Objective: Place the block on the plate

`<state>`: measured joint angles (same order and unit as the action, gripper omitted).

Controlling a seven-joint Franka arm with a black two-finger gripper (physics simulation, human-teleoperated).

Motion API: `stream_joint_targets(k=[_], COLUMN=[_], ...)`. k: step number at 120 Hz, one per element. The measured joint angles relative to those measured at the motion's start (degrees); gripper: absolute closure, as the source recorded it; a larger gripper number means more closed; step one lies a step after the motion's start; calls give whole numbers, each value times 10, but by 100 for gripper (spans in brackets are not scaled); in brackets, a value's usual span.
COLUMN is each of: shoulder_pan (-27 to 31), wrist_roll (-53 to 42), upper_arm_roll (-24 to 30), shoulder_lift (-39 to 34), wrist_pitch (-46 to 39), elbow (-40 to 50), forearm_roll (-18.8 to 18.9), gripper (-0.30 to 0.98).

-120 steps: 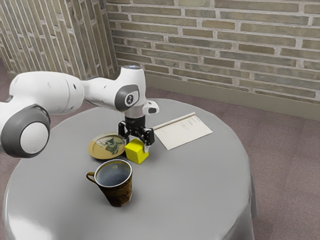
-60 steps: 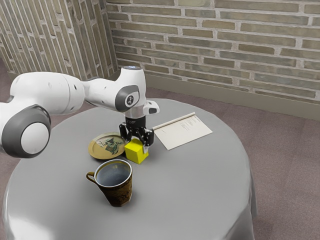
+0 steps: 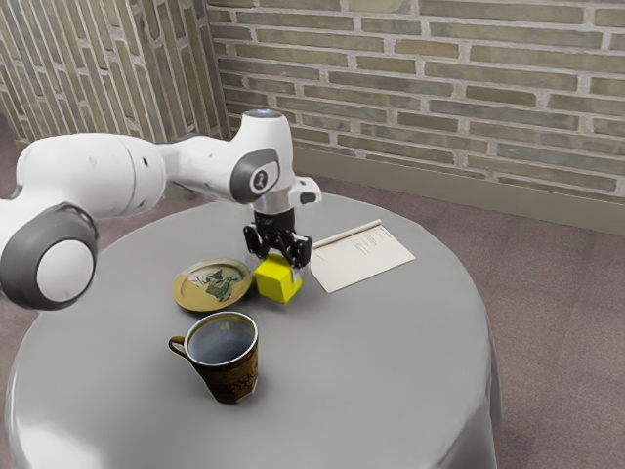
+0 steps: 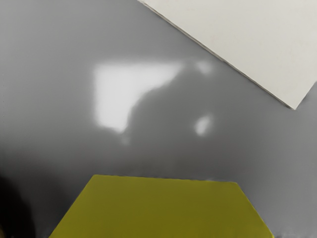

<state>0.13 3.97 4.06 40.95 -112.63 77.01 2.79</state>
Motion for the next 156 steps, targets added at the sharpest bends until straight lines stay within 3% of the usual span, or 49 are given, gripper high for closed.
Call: stream_joint_targets(k=[56, 82, 156], shoulder_pan=[31, 51, 100], wrist_roll=[-2, -4, -12], upper_arm_roll=[-6, -9, -14], shoulder_lift=[-66, -94, -86], wrist_pitch=[32, 32, 18], elbow=[26, 82, 74], forearm_roll=[8, 11, 11], gripper=[26, 26, 25])
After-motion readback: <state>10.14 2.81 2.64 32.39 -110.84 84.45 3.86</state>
